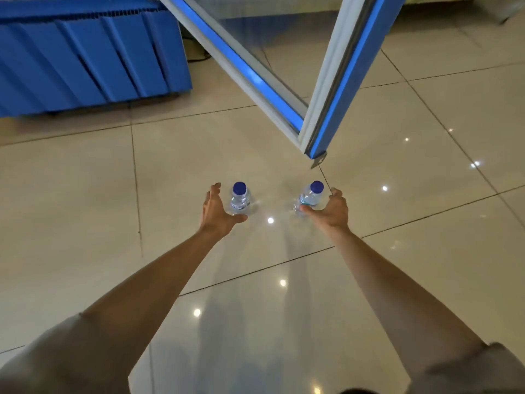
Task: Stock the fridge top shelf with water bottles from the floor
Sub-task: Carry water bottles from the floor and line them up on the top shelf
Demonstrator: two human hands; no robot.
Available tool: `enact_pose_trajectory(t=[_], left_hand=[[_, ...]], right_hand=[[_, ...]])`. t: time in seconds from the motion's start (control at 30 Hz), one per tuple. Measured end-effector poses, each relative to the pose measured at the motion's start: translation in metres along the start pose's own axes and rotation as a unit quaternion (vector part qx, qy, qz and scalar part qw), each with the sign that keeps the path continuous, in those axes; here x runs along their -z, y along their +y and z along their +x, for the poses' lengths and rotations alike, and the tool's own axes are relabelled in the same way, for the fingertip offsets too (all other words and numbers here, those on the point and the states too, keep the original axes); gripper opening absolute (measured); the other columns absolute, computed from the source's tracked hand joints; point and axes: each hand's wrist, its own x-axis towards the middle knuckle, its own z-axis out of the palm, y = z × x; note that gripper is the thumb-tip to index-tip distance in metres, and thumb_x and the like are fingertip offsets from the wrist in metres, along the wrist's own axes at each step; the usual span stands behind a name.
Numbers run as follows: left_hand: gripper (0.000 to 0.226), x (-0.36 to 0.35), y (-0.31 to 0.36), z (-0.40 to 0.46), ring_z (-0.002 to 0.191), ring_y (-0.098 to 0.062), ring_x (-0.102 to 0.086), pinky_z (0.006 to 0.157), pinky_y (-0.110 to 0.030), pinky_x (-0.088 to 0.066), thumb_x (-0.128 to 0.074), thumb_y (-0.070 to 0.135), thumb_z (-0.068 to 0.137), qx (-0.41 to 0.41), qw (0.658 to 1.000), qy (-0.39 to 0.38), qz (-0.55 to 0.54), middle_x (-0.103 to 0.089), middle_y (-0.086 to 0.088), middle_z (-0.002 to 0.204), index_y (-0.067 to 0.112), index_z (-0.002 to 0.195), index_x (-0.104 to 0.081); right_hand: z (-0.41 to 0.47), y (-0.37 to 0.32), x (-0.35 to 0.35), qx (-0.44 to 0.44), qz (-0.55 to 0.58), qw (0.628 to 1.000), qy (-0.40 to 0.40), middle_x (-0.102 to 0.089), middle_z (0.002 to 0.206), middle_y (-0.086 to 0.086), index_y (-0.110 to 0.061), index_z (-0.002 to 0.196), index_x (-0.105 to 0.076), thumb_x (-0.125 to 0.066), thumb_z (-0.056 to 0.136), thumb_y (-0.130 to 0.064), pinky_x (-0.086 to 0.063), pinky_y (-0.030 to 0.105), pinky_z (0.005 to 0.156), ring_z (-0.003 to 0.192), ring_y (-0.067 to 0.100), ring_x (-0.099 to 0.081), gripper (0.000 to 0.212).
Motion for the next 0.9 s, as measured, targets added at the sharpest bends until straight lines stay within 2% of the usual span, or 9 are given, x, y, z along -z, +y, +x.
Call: enact_pose_trajectory(t=[0.07,0.17,0.27,0.33,0.43,0.53,0.7,0.8,0.9], left_hand=[[0.108,-0.021,-0.013,0.02,0.128,-0.026,-0.045,0.101,-0.032,-0.039,-0.092,0.019,0.061,-0.013,1.0,-0.002,-0.014,-0.042,-0.006,0.144,0.014,0.146,-0.025],[0.088,-0.042,-0.023,0.036,0.104,-0.023,-0.056,0.083,-0.03,-0.044,-0.089,0.015,0.063,-0.026,0.999,0.013,-0.036,-0.058,-0.001,0.119,0.016,0.136,-0.039],[0.062,-0.047,-0.028,0.041,0.096,-0.027,-0.059,0.081,-0.038,-0.051,-0.086,0.019,0.068,-0.028,0.997,0.065,-0.041,-0.063,0.001,0.102,0.019,0.119,-0.05],[0.056,-0.044,-0.029,0.036,0.092,-0.028,-0.061,0.081,-0.041,-0.053,-0.085,0.022,0.067,-0.028,0.997,0.065,-0.018,-0.065,0.001,0.097,0.02,0.113,-0.053],[0.056,-0.035,-0.027,0.019,0.09,-0.026,-0.062,0.08,-0.041,-0.053,-0.085,0.023,0.067,-0.034,0.997,0.066,-0.022,-0.067,0.002,0.095,0.02,0.113,-0.054],[0.058,-0.011,-0.013,-0.007,0.091,-0.022,-0.061,0.078,-0.033,-0.049,-0.085,0.023,0.069,-0.032,0.997,0.069,-0.028,-0.066,0.004,0.097,0.019,0.117,-0.054],[0.057,0.065,0.038,-0.079,0.093,-0.021,-0.062,0.078,-0.032,-0.05,-0.086,0.026,0.068,-0.014,0.995,0.082,-0.054,-0.067,0.005,0.098,0.022,0.116,-0.054],[0.058,0.13,0.083,-0.131,0.093,-0.019,-0.062,0.079,-0.034,-0.051,-0.086,0.03,0.067,-0.012,0.994,0.088,-0.061,-0.067,0.006,0.098,0.027,0.115,-0.054],[0.056,0.208,0.141,-0.183,0.092,-0.018,-0.062,0.08,-0.036,-0.052,-0.086,0.03,0.066,-0.014,0.993,0.1,-0.057,-0.067,0.009,0.096,0.026,0.112,-0.054]], right_hand=[[0.02,0.016,-0.02,0.029,0.016,0.999,0.019,-0.056,0.126,0.007,-0.009,0.134,-0.044,-0.09,0.061,-0.034,-0.044,0.027,0.086,0.114,0.024,-0.056,0.09],[0.037,0.031,-0.04,0.066,0.028,0.996,0.046,-0.063,0.11,0.0,-0.016,0.114,-0.055,-0.089,0.059,-0.029,-0.043,0.024,0.077,0.098,0.02,-0.06,0.066],[0.039,0.036,-0.048,0.086,0.043,0.993,0.064,-0.066,0.1,-0.002,-0.016,0.108,-0.059,-0.087,0.064,-0.027,-0.041,0.021,0.068,0.091,0.019,-0.062,0.054],[0.03,0.035,-0.046,0.095,0.044,0.992,0.064,-0.065,0.096,-0.002,-0.013,0.107,-0.06,-0.087,0.066,-0.023,-0.039,0.017,0.065,0.088,0.018,-0.061,0.05],[0.009,0.033,-0.042,0.105,0.035,0.993,0.049,-0.067,0.096,-0.001,-0.014,0.107,-0.061,-0.088,0.066,-0.024,-0.046,0.021,0.07,0.087,0.019,-0.063,0.051],[-0.024,0.015,-0.032,0.108,0.031,0.993,0.028,-0.067,0.098,-0.001,-0.016,0.109,-0.06,-0.089,0.064,-0.029,-0.054,0.029,0.076,0.09,0.019,-0.064,0.055],[-0.109,-0.057,0.009,0.106,0.025,0.994,-0.019,-0.068,0.098,-0.002,-0.018,0.109,-0.061,-0.087,0.063,-0.033,-0.055,0.029,0.076,0.089,0.018,-0.064,0.056],[-0.166,-0.123,0.047,0.114,0.021,0.992,-0.045,-0.068,0.095,-0.004,-0.018,0.108,-0.061,-0.086,0.063,-0.032,-0.053,0.028,0.075,0.087,0.017,-0.064,0.053],[-0.219,-0.202,0.091,0.134,0.023,0.988,-0.079,-0.068,0.097,-0.004,-0.018,0.109,-0.06,-0.085,0.063,-0.033,-0.055,0.033,0.08,0.089,0.016,-0.064,0.054]])
